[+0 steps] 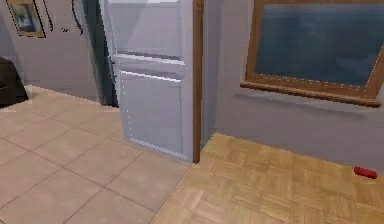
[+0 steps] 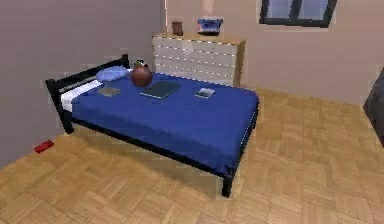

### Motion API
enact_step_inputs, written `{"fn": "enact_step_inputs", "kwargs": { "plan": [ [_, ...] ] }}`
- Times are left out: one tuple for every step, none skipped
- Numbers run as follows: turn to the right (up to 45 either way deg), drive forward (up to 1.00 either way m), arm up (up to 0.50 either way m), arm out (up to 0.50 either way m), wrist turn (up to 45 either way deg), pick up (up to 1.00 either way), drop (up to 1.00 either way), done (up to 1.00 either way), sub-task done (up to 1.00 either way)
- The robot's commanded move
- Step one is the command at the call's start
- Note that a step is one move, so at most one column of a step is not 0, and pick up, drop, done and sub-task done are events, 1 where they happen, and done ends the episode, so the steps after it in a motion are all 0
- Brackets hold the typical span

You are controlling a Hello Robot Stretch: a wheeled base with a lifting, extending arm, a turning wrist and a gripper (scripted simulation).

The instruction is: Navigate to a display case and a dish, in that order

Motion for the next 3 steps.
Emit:
{"fn": "enact_step_inputs", "kwargs": {
  "plan": [
    [-27.0, 0.0, 0.0, 0.0, 0.0, 0.0, 0.0, 0.0, 0.0],
    [0.0, 0.6, 0.0, 0.0, 0.0, 0.0, 0.0, 0.0, 0.0],
    [-36.0, 0.0, 0.0, 0.0, 0.0, 0.0, 0.0, 0.0, 0.0]
  ]
}}
